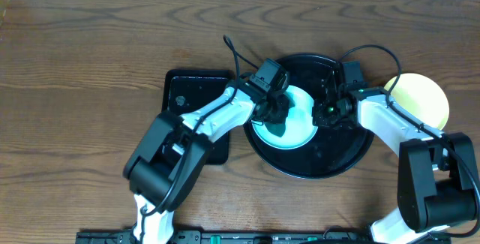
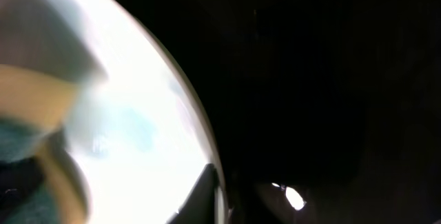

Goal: Clean dirty plates on tray and stack at the side
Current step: 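Scrub the tilted white plate with the sponge in the left gripper, then return the sponge to the black rectangular tray with the left gripper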

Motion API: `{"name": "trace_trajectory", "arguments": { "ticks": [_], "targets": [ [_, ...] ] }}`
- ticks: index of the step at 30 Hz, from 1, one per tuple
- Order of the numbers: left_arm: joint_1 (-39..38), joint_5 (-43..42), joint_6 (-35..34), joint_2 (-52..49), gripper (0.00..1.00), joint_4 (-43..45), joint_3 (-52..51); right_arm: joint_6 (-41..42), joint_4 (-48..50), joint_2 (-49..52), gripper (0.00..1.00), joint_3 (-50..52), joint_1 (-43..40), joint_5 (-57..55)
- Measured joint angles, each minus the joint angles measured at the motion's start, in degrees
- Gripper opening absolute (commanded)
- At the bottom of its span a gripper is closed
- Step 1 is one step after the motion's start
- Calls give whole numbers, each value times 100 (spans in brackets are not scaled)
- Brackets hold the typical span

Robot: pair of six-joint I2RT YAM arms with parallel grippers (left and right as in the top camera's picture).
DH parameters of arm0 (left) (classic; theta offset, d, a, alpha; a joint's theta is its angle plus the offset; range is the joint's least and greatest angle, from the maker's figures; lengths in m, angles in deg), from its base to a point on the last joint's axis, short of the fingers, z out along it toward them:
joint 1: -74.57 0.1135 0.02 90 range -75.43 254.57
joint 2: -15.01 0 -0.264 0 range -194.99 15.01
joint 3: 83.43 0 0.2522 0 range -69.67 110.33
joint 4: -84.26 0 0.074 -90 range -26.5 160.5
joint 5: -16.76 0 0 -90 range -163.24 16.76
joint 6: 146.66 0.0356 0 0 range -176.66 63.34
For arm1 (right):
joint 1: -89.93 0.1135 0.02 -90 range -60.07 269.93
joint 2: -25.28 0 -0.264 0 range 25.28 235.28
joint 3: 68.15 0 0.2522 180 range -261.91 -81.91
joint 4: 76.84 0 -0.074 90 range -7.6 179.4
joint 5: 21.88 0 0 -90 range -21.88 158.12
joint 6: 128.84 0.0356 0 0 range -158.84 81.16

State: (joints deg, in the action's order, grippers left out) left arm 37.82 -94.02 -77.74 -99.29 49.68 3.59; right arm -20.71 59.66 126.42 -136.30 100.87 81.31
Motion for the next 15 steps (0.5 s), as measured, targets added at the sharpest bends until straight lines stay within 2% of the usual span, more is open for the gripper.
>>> {"name": "trace_trajectory", "arguments": {
  "ticks": [6, 10, 15],
  "targets": [
    [240, 13, 168, 807, 11, -179, -50, 22, 37, -17, 23, 15, 26, 79],
    [741, 24, 195, 1287, 11, -544, -50, 20, 46, -17, 23, 15, 26, 81],
    [1427, 39, 208, 1478, 11, -1010, -50, 26, 118, -35, 16, 68, 17, 74]
  ]
}}
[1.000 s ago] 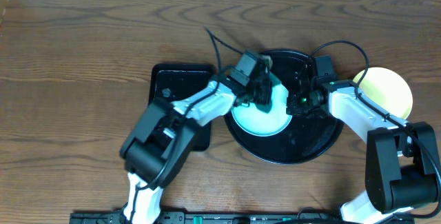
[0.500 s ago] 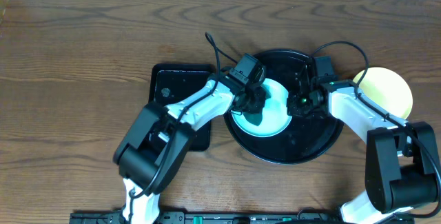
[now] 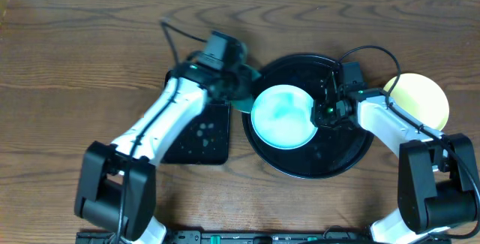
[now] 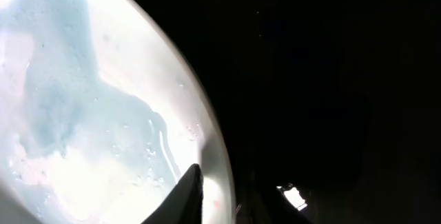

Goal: Clean dirty plates on tray and stack at the side
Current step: 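Return the sponge to the black rectangular tray with the left gripper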

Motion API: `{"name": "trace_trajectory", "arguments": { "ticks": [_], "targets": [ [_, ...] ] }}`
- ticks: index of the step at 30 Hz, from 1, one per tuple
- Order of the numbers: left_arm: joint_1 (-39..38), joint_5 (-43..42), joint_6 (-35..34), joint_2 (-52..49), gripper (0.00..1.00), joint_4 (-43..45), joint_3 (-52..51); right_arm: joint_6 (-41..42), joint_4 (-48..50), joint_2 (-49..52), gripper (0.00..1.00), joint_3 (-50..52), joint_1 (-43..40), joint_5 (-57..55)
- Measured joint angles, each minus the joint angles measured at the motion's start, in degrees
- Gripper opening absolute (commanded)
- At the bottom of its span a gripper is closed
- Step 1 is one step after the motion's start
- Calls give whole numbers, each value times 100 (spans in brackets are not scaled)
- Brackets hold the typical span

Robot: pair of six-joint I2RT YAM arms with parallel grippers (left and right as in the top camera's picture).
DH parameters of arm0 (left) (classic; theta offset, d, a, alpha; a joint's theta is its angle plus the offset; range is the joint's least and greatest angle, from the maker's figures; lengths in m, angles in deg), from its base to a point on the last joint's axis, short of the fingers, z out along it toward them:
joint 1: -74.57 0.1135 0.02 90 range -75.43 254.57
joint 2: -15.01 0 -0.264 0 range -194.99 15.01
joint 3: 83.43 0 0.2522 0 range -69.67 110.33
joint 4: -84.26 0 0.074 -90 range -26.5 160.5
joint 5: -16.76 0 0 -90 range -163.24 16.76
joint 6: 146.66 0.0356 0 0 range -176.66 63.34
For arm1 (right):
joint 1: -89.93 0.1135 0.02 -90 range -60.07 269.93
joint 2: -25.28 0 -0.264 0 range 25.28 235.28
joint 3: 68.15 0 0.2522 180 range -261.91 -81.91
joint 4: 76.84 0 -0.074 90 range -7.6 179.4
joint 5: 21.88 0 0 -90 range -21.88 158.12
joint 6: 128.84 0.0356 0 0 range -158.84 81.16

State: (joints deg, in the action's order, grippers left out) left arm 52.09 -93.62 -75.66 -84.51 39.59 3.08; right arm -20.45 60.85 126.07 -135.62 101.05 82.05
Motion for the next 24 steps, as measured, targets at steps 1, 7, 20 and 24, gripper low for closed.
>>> {"name": "trace_trajectory", "arguments": {
  "ticks": [1, 7, 20, 24],
  "targets": [
    [160, 2, 0, 0, 11, -120, 0, 4, 31, -9, 15, 26, 0, -9],
    [841, 24, 203, 0, 11, -734, -17, 72, 319, -96, 1, 214, 31, -46],
    [1327, 573, 599, 0, 13, -1176, -203, 114, 879, -24, 1, 310, 31, 452],
    [1327, 599, 599, 0, 14, -1174, -203, 114, 872, -4, 1, 302, -22, 570]
  ]
}}
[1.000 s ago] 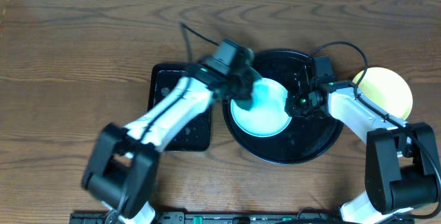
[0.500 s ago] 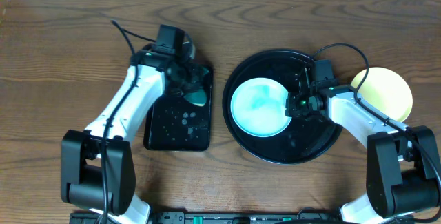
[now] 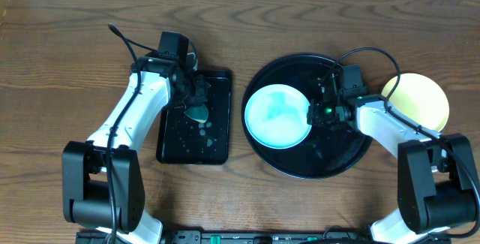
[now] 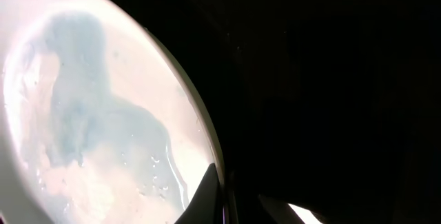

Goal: Clean dirty plates on tray and stack at the side
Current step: 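Return the sponge to the black rectangular tray with the left gripper, then lift the white plate upright with the right gripper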

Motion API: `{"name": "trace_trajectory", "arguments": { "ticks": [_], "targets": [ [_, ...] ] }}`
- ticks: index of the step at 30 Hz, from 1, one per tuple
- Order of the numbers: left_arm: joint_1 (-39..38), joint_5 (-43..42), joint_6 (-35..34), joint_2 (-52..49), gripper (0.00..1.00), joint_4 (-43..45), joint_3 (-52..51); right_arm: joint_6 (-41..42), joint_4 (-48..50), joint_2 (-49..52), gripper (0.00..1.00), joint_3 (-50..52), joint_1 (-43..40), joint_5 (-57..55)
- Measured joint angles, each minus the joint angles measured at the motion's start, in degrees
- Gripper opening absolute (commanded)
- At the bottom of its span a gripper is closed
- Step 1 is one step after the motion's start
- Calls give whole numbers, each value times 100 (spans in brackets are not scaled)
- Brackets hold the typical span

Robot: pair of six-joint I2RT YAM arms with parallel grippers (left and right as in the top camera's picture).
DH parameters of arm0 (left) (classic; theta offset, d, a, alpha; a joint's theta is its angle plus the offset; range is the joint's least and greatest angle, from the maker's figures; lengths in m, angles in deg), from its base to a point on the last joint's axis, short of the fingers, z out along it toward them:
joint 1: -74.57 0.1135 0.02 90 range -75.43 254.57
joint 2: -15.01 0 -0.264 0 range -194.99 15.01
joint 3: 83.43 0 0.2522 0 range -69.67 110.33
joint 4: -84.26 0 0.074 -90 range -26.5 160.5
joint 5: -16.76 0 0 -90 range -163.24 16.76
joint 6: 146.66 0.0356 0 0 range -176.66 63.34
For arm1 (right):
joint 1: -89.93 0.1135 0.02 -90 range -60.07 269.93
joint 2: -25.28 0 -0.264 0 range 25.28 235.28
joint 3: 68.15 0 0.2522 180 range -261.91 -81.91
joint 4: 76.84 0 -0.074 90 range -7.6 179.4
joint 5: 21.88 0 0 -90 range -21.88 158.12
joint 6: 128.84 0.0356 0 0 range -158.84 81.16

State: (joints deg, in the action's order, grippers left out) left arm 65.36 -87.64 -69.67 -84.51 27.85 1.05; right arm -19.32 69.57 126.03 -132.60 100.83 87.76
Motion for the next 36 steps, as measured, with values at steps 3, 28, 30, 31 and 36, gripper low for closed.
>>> {"name": "trace_trajectory", "arguments": {
  "ticks": [3, 28, 30, 31, 36],
  "targets": [
    [0, 20, 0, 0, 15, -2, 0, -2, -13, 13, 1, -17, -105, 94],
    [0, 105, 2, 0, 17, 0, 0, -560, -538, -1176, 1, -205, -669, -800],
    [0, 125, 2, 0, 17, 2, -9, -798, -708, -1381, 1, -208, -669, -1224],
    [0, 127, 2, 0, 17, 2, -22, -870, -791, -1440, 1, -208, -669, -1375],
    [0, 129, 2, 0, 17, 20, -122, -1180, -1054, -1620, 1, -210, -669, -2356]
  ]
}}
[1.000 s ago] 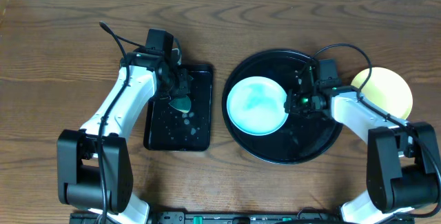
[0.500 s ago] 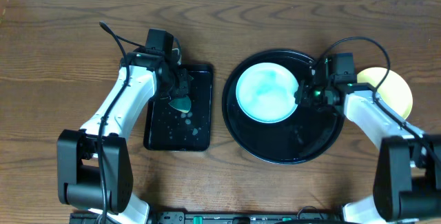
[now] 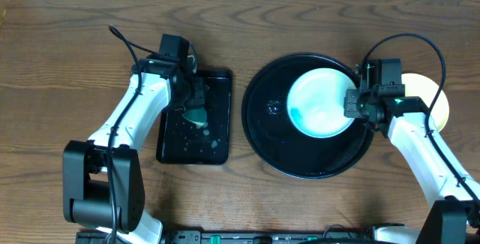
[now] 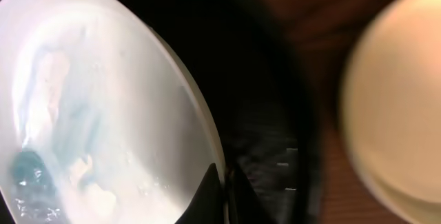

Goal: Clean dirty plates on tray and stack at the side
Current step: 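Lift the white plate upright with the right gripper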

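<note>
A wet, pale teal plate hangs over the right part of the round black tray. My right gripper is shut on its right rim; in the right wrist view the fingers pinch the plate's edge. A pale yellow plate lies on the table right of the tray, also seen blurred in the wrist view. My left gripper is over the black rectangular tray, shut on a teal sponge.
Water drops lie on both trays. The wooden table stretches to the left and back. The right arm runs between the round tray and the yellow plate.
My right gripper has carried the teal plate from the tray's left-middle toward its right side, closer to the yellow plate. The left gripper with the sponge stays over the rectangular tray.
First my left gripper pressed the sponge on the teal plate while my right held the rim. Then the left arm was off the plate, and later over the rectangular tray. The right gripper kept its hold, and now the plate is at the tray's right.
</note>
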Motion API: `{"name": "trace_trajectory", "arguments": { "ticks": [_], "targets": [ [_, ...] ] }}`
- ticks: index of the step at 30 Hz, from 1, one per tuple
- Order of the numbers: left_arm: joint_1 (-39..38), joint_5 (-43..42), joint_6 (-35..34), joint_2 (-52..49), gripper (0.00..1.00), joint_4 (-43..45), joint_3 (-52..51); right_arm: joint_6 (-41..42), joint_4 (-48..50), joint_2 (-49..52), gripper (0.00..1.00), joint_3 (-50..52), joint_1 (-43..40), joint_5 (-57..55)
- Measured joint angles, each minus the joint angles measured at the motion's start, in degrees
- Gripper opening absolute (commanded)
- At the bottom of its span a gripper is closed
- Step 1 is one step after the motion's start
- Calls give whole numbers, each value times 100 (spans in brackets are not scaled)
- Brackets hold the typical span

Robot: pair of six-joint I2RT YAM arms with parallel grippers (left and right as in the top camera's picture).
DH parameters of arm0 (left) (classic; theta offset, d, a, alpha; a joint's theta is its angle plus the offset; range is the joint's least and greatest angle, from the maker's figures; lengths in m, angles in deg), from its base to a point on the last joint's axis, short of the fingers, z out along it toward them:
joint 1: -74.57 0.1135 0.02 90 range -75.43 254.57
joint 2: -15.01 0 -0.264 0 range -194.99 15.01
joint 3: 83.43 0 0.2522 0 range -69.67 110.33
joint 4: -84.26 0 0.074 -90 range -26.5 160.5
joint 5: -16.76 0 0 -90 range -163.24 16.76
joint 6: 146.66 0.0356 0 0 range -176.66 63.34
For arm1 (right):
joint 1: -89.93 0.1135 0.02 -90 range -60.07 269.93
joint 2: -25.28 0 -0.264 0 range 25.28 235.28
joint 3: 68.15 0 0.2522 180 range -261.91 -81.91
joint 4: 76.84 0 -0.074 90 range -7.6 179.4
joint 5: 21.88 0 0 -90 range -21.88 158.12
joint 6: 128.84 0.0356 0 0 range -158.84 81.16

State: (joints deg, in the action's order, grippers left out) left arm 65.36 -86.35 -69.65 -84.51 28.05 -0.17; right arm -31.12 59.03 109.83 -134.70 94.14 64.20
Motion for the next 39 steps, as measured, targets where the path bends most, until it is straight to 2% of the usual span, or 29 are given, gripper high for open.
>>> {"name": "trace_trajectory", "arguments": {
  "ticks": [10, 15, 22, 31, 32, 34, 37, 38, 39],
  "targets": [
    [0, 0, 0, 0, 17, 2, -4, -267, 90, -247, 1, -295, 31, -566],
    [0, 0, 0, 0, 17, 7, -4, -540, 114, -452, 1, -472, 345, -960],
    [0, 0, 0, 0, 17, 57, -4, -1078, 223, -470, 1, -476, 1058, -2310],
    [0, 0, 0, -15, 17, 92, -24, -2114, 992, -470, 1, -479, 1893, -3847],
    [0, 0, 0, -26, 21, 90, -26, -2199, 1054, -470, 1, -479, 1961, -3926],
    [0, 0, 7, -85, 23, 92, -26, -2382, 1150, -470, 1, -479, 2109, -4092],
    [0, 2, 31, -227, 34, 94, -26, -2583, 1209, -470, 1, -479, 2269, -4273],
    [0, 2, 57, -278, 38, 98, -28, -2629, 1209, -470, 1, -479, 2297, -4321],
    [0, 0, 76, -326, 47, 105, -35, -2664, 1209, -470, 1, -479, 2321, -4358]
  ]
}}
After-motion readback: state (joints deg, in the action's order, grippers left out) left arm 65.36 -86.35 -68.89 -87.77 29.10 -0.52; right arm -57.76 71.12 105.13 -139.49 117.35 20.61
